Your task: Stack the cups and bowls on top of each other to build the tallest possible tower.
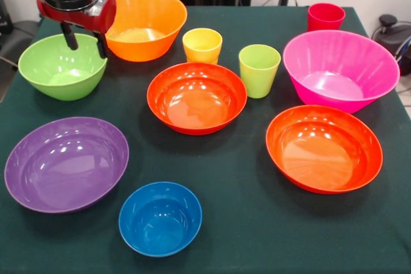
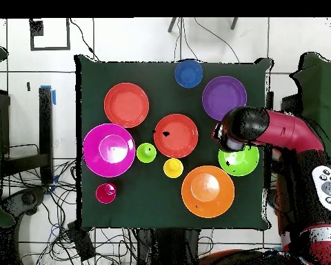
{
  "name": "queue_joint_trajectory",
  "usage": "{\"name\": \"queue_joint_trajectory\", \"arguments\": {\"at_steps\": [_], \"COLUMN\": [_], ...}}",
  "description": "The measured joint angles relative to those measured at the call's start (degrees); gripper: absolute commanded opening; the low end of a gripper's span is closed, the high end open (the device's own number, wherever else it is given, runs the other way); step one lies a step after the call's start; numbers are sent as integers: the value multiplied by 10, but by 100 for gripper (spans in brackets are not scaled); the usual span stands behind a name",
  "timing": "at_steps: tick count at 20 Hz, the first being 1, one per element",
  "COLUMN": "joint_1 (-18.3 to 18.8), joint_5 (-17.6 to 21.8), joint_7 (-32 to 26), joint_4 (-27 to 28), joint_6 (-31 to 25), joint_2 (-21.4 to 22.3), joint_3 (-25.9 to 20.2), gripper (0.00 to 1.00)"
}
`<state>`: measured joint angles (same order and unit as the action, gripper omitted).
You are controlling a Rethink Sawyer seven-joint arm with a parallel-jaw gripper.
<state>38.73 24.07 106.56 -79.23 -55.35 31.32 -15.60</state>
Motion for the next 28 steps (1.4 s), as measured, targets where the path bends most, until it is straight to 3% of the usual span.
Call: {"name": "queue_joint_trajectory", "arguments": {"at_steps": [28], "joint_1": [-1], "joint_5": [13], "joint_7": [0], "joint_4": [1], "joint_6": [26], "joint_2": [-61], "joint_3": [-4], "gripper": [100]}}
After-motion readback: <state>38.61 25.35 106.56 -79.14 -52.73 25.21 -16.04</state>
